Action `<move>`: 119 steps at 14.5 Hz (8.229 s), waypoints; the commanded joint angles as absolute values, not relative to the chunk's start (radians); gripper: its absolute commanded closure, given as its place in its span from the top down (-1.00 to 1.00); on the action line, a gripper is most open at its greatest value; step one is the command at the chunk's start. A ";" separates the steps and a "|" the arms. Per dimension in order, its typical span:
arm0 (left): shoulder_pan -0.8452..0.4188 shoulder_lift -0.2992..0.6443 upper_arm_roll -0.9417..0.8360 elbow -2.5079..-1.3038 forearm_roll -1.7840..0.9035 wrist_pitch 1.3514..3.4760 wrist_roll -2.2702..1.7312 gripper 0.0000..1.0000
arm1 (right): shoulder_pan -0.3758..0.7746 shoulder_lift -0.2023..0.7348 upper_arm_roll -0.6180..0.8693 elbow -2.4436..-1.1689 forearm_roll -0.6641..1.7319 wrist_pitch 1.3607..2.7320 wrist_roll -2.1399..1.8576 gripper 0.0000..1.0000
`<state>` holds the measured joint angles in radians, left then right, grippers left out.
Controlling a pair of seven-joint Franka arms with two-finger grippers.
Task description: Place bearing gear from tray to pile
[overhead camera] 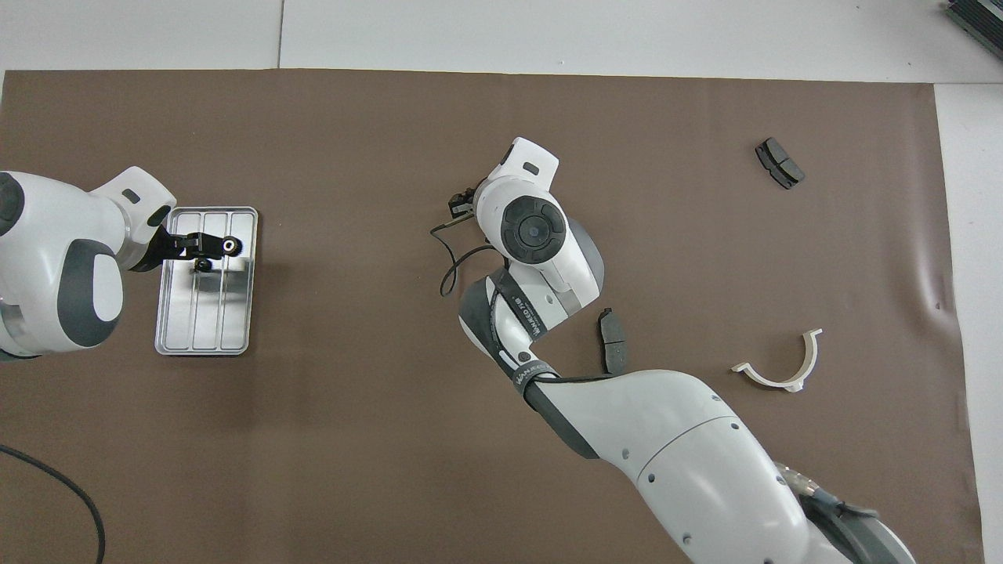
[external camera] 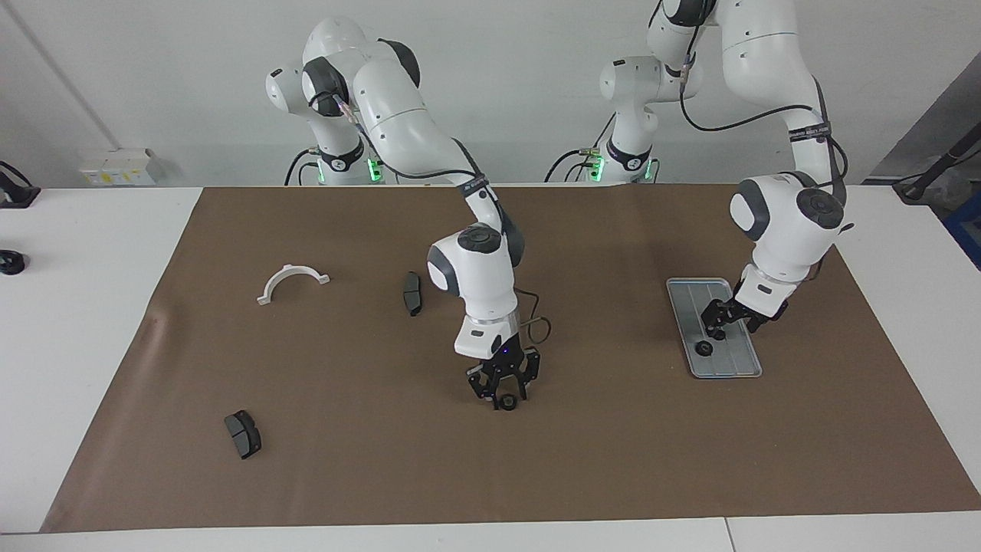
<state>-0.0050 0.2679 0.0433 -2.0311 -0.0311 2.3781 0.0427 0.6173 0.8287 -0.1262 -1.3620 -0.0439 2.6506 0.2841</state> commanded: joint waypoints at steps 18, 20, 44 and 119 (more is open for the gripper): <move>0.023 0.278 0.034 -2.079 -0.141 2.454 0.158 -0.49 | 0.296 0.266 -0.120 -1.860 -0.032 2.367 0.023 -1.00; 0.021 0.279 0.034 -2.077 -0.141 2.454 0.178 -0.76 | 0.259 0.232 -0.120 -1.940 -0.002 2.364 -0.032 -1.00; -0.574 0.568 0.031 -1.503 0.038 2.381 -0.495 -1.00 | 0.155 0.190 -0.117 -2.027 0.028 2.433 -0.056 1.00; -0.481 0.504 0.037 -1.588 0.005 2.434 -0.382 -1.00 | 0.150 0.518 -0.080 -1.753 0.066 2.551 -0.023 -1.00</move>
